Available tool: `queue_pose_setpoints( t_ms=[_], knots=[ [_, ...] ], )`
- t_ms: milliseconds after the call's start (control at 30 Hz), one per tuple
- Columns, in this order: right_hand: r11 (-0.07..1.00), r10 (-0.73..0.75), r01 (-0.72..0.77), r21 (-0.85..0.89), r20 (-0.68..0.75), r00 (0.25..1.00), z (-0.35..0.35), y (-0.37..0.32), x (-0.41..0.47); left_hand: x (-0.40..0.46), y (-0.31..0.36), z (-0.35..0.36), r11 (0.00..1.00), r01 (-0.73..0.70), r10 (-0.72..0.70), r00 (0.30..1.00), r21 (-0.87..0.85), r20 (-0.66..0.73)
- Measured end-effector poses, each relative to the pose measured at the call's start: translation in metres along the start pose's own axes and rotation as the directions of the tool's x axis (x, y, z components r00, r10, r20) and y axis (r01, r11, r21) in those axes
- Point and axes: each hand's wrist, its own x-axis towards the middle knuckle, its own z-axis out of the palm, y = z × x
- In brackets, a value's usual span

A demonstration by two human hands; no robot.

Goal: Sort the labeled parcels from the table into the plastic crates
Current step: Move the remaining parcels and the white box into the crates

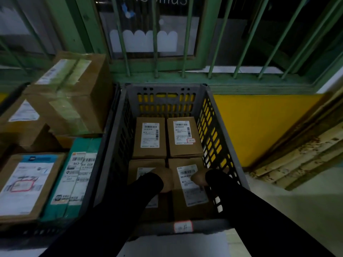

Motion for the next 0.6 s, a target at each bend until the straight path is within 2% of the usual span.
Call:
queue_pose_setpoints(
  t_ms=[33, 100, 133, 200, 333, 400, 500, 567, 600],
  knots=[
    [0.998, 0.009, -0.009, 0.054, 0.001, 1.000, 0.002, 0.001, 0.007, 0.001, -0.001, 0.000, 1.000, -0.013, 0.013, 1.000, 0.016, -0.017],
    [0.999, -0.013, 0.011, 0.030, 0.093, 0.996, 0.003, 0.000, 0.013, 0.001, -0.003, 0.002, 0.999, -0.031, 0.032, 0.999, 0.020, -0.026],
    [0.996, -0.069, 0.072, -0.044, 0.059, 0.996, 0.004, 0.002, 0.017, 0.004, -0.003, 0.004, 0.999, -0.044, 0.044, 0.999, 0.009, -0.027],
    [0.994, -0.084, 0.088, -0.058, 0.070, 0.994, 0.005, 0.004, 0.014, 0.003, -0.003, 0.002, 0.999, -0.046, 0.046, 0.999, 0.005, 0.002],
    [0.995, -0.060, 0.058, 0.081, 0.022, 0.998, 0.008, 0.006, 0.007, -0.002, -0.002, -0.003, 0.999, -0.037, 0.036, 0.998, 0.009, 0.060],
    [0.997, -0.037, 0.036, 0.066, 0.001, 0.999, 0.004, 0.005, 0.009, -0.008, -0.004, -0.009, 0.995, -0.052, 0.053, 0.998, -0.083, 0.015],
    [0.990, -0.113, 0.127, 0.061, -0.189, 0.975, -0.009, 0.002, 0.001, -0.024, -0.010, -0.028, 0.980, -0.118, 0.095, 0.985, -0.158, -0.141],
    [0.942, -0.143, 0.242, 0.235, -0.371, 0.918, -0.021, 0.004, -0.016, -0.043, -0.007, -0.047, 0.945, -0.211, 0.128, 0.941, -0.249, -0.315],
    [0.879, -0.146, 0.337, 0.337, -0.483, 0.863, -0.027, 0.006, -0.028, -0.055, -0.003, -0.057, 0.910, -0.262, 0.116, 0.905, -0.321, -0.409]
  ],
)
